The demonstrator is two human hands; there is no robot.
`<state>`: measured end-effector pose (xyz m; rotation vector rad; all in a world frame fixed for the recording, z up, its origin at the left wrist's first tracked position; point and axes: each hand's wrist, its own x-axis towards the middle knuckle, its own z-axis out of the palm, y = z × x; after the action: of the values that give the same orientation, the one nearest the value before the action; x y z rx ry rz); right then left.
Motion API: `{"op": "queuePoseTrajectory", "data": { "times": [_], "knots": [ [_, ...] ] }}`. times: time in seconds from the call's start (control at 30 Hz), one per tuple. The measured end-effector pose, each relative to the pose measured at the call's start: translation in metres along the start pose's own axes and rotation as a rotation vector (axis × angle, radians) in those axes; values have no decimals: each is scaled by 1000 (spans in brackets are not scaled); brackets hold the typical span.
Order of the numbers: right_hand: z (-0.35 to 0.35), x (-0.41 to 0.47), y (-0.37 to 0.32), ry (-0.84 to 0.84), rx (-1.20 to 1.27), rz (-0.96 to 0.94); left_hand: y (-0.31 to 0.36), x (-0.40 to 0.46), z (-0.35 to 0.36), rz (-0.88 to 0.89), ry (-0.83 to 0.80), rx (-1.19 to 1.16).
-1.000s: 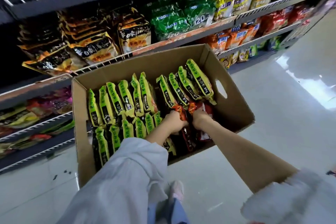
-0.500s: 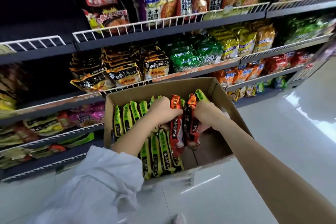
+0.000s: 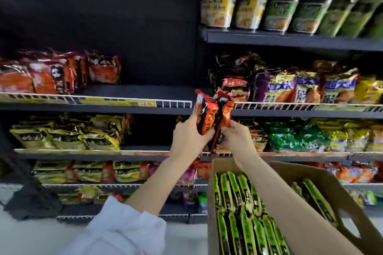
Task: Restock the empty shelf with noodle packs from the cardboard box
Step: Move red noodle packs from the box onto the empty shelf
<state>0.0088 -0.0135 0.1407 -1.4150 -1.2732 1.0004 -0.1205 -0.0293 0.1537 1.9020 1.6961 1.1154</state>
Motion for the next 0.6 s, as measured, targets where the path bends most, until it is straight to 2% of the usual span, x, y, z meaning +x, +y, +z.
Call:
{"op": "queuePoseTrajectory", "data": {
  "times": [0.13, 0.23, 0.37, 0.6],
  "knots": [
    [85, -3, -41, -81, 281, -40, -52, 7, -70, 67, 60, -70],
    [145, -3, -63, -155, 447, -38, -83, 16, -113, 129, 89, -22],
    [213, 13, -82, -133, 503, -13, -123, 40, -157, 152, 16, 85],
    [304, 91, -102, -87, 458, -6, -199, 101, -209, 185, -19, 83]
  ]
}}
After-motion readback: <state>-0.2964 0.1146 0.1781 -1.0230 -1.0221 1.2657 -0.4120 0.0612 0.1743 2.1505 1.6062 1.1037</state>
